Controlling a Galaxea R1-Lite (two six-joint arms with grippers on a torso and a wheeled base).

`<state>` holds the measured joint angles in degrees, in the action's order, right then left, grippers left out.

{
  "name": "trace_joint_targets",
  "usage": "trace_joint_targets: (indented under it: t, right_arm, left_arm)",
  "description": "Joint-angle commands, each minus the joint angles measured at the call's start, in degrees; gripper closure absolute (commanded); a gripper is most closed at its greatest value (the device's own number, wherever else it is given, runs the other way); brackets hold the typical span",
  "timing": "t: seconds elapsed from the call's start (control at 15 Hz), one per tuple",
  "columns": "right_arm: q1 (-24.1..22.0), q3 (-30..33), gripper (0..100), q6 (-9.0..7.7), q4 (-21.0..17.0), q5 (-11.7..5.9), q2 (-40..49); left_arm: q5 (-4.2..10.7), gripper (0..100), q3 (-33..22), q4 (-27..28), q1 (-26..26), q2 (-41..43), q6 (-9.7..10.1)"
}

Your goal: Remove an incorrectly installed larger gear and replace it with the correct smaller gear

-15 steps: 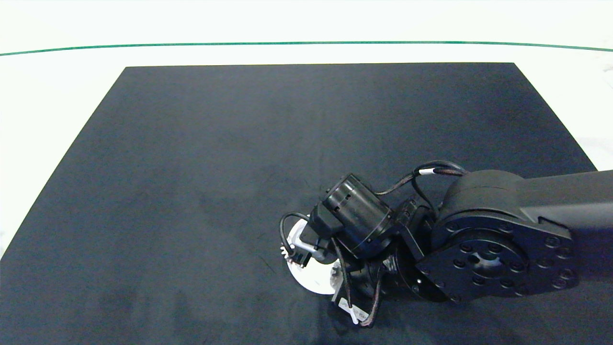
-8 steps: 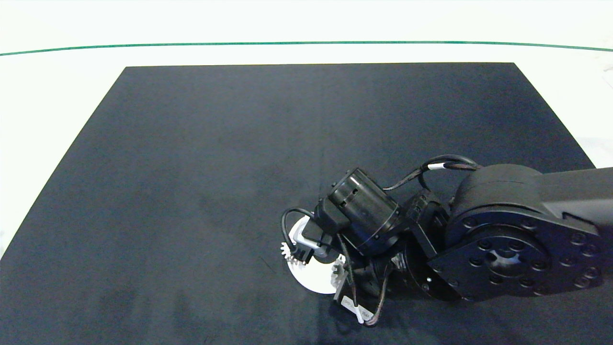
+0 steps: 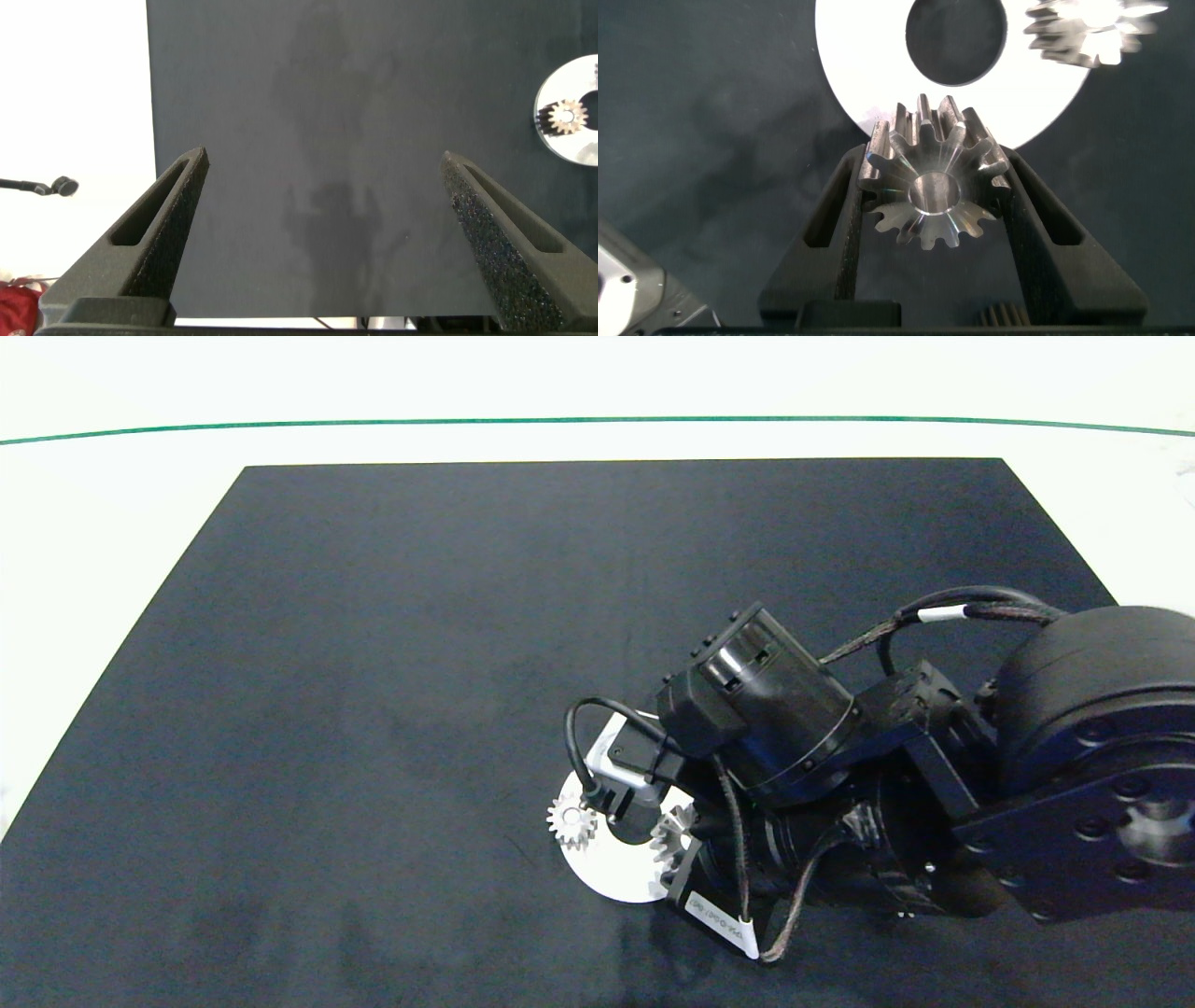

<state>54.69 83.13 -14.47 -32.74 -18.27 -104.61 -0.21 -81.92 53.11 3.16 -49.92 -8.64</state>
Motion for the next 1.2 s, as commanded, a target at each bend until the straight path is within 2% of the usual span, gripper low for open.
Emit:
trace_joint_targets:
  t: [0.07, 0.6, 0.8, 1.2]
  right_arm:
    - [-1.51, -0.42, 57, -0.03, -0.22, -0.10, 3.88]
    - [-15.05, -4.29, 57, -0.21, -0.30, 1.22, 6.52]
    - [-17.33, -6.05, 57, -0.38, -0.22, 2.54, 6.17]
    - [-17.77, -7.28, 57, -0.12, 0.22, 2.80, 5.03]
  left_arm:
    - [-0.06, 0, 0.01, 0.41, 0.01, -0.09, -0.06]
    - [-0.06, 0, 0.01, 0.50, 0.01, 0.00, -0.06]
    - [-0.06, 0, 0.01, 0.50, 0.01, 0.09, -0.06]
    - [0.03, 0, 0.01, 0.50, 0.01, 0.09, -0.06]
